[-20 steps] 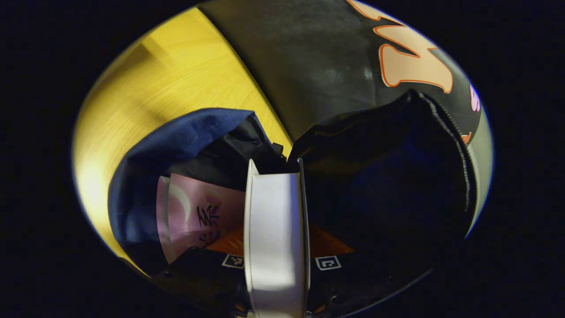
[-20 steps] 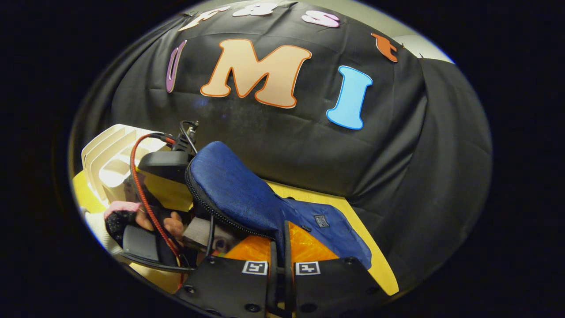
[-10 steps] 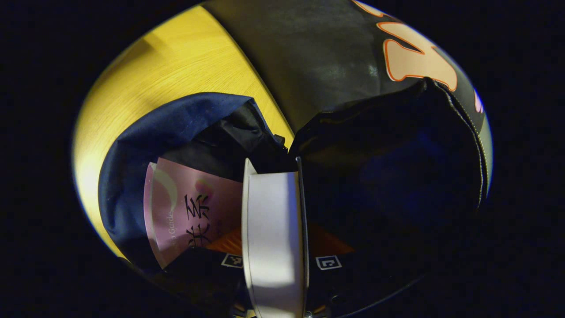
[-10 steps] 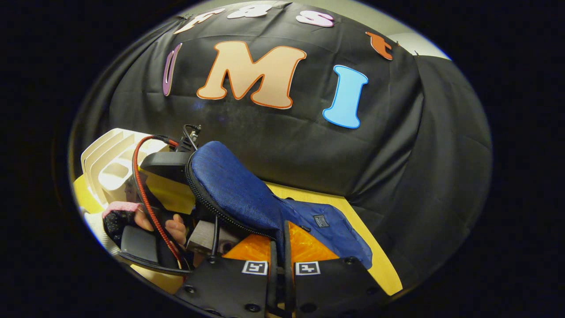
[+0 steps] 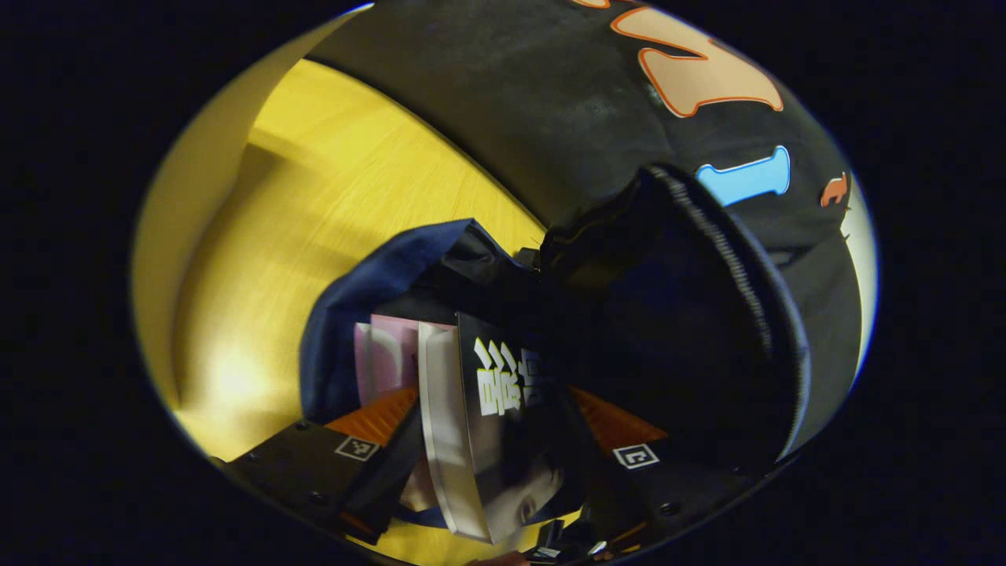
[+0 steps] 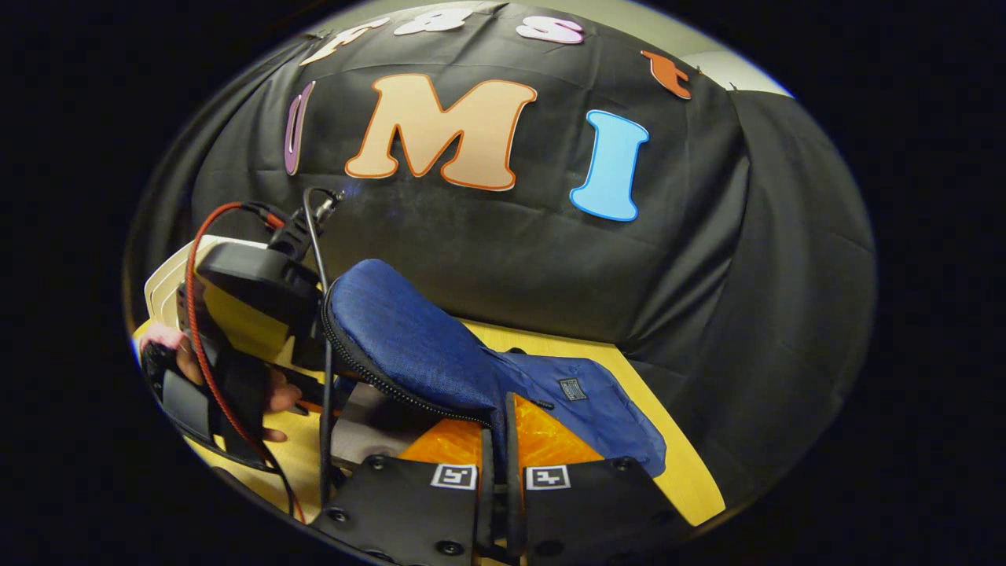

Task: Open the schoolbag, grab two books from the bookshelf and put them into the schoolbag.

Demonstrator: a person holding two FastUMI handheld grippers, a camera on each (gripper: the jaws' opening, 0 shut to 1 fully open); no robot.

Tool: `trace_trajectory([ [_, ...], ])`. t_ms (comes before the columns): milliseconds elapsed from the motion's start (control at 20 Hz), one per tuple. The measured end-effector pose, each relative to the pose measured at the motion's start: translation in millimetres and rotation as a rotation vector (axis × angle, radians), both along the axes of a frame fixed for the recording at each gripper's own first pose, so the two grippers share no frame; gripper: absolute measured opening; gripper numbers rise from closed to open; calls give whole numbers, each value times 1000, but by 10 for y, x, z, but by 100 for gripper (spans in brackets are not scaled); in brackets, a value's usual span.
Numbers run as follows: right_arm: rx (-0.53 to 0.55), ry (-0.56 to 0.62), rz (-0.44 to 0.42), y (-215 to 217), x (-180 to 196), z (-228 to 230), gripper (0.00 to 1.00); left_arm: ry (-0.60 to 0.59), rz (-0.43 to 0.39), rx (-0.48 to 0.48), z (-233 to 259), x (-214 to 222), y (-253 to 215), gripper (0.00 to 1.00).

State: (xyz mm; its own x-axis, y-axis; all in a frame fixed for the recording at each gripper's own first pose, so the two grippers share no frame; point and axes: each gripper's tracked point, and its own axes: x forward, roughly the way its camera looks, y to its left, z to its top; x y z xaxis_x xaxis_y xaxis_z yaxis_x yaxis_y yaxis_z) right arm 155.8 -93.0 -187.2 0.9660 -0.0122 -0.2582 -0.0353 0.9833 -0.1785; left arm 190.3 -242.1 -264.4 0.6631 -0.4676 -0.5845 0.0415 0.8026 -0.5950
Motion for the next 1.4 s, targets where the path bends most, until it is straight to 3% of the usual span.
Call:
trace_trajectory([
  [100, -3, 4, 4, 3, -15, 3, 9, -7, -46, 78, 49, -133, 77, 93],
  [500, 8, 36, -1, 14, -88, -39, 9, -40, -165, 202, 589, -756, 236, 94],
  [700, -4, 68, 19, 95, -127, -142, 16, -60, -168, 241, 900, -977, 474, 94],
  [750, -3, 76, 20, 109, -130, -172, 23, -72, -160, 257, 978, -1001, 551, 94],
  [800, 1, 87, 21, 117, -141, -215, 18, -86, -148, 271, 1058, -1029, 635, 94],
  [900, 15, 120, 26, 158, -195, -285, 24, -101, -123, 285, 1204, -1093, 815, 94],
  [1200, 36, 162, -6, 125, -503, -330, 78, -152, 0, 314, 1426, -1241, 1363, 94],
  [1350, 57, 164, -16, 170, -696, -240, 93, -192, 92, 349, 1553, -1290, 1672, 94],
  [1400, 60, 161, -14, 204, -758, -200, 94, -214, 116, 367, 1627, -1317, 1774, 94],
])
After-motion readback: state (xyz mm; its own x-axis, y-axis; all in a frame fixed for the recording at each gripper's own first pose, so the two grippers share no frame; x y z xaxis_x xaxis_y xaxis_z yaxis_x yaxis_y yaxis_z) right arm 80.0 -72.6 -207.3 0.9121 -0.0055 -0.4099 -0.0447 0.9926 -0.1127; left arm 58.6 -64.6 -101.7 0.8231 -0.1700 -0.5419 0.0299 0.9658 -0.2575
